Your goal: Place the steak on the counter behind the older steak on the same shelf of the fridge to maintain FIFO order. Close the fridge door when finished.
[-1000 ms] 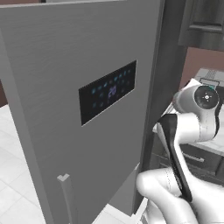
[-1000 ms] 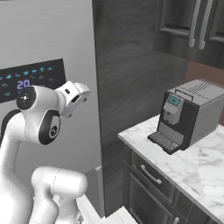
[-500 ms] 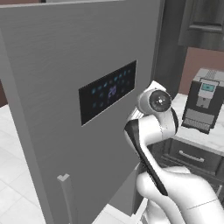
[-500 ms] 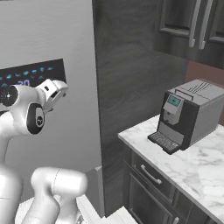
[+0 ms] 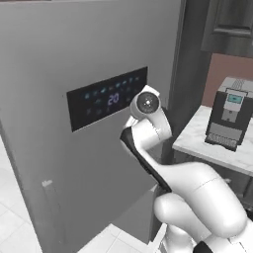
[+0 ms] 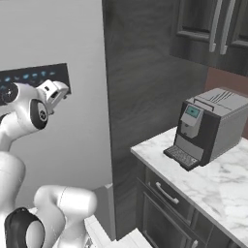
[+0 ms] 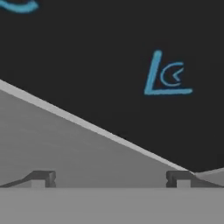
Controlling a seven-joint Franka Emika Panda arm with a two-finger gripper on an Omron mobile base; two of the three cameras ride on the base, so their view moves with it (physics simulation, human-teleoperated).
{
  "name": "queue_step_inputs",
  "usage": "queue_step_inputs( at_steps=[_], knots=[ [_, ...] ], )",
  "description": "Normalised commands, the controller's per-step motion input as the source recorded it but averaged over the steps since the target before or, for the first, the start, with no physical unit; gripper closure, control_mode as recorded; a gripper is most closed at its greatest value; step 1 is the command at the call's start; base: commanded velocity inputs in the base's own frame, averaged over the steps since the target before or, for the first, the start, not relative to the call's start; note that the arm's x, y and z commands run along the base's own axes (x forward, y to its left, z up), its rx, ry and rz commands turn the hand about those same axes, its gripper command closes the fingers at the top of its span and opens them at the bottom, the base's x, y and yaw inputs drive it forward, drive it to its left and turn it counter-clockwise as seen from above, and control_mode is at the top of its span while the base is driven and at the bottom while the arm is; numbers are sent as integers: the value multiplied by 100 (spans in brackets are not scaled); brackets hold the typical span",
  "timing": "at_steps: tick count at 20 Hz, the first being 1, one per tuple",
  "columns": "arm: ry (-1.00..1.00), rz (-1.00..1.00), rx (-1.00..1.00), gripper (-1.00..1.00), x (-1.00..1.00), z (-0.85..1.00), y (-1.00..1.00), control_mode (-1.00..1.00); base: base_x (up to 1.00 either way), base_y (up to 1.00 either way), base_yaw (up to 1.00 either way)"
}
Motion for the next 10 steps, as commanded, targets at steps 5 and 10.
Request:
queue_step_inputs(
  at_steps=[5, 10],
  knots=[
    [-1, 0, 0, -100, 65, -1, 38, -100, 0, 0, 0],
    [-10, -5, -1, -100, 45, -5, 18, -100, 0, 0, 0]
  ],
)
